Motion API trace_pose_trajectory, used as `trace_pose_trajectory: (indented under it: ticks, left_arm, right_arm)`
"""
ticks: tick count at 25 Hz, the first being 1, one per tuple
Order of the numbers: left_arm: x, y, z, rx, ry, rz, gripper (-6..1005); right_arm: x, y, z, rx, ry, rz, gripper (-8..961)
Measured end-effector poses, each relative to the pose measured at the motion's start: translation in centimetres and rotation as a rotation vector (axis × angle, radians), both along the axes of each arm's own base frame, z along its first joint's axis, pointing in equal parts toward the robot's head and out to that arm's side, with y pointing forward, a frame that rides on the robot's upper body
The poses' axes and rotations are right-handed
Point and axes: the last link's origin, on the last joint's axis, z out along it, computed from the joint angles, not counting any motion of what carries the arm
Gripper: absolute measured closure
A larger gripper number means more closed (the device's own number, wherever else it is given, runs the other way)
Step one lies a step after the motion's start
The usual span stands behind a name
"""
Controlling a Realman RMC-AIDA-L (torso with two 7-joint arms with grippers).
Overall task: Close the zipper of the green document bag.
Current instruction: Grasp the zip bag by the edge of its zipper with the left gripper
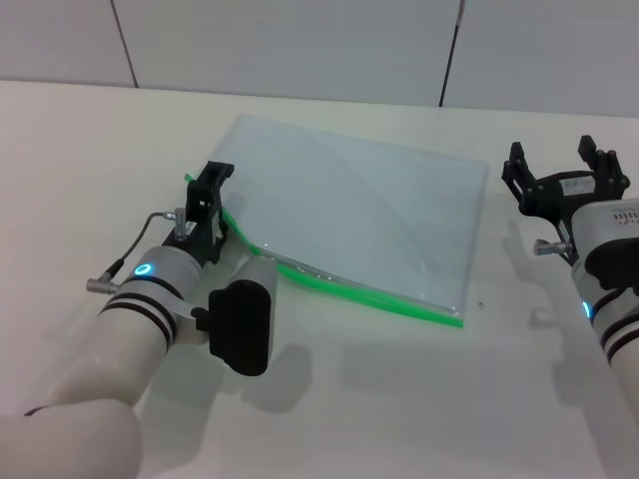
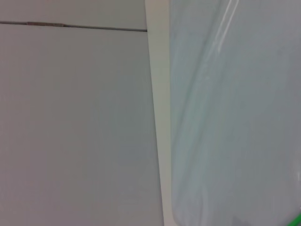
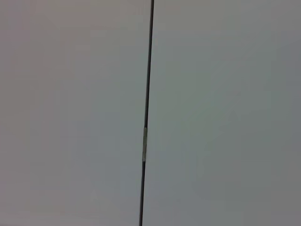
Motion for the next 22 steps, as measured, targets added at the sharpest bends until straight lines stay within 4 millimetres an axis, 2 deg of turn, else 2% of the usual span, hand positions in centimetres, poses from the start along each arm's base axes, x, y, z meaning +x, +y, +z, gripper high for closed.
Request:
trace_pose_trajectory:
  ticks: [11,22]
  left_arm:
    - [0.6,0.0,-0.1,0.0,0.006,-0.032,309]
    - [1.2,-0.1,0.1,0.016,0.005,-0.068,666]
  right_arm:
    - [0.0,0.0,0.0,-0.001,-0.001,0.002,119]
    - [0.0,-0.1,0.0,-0.002,0.0,0.0,119]
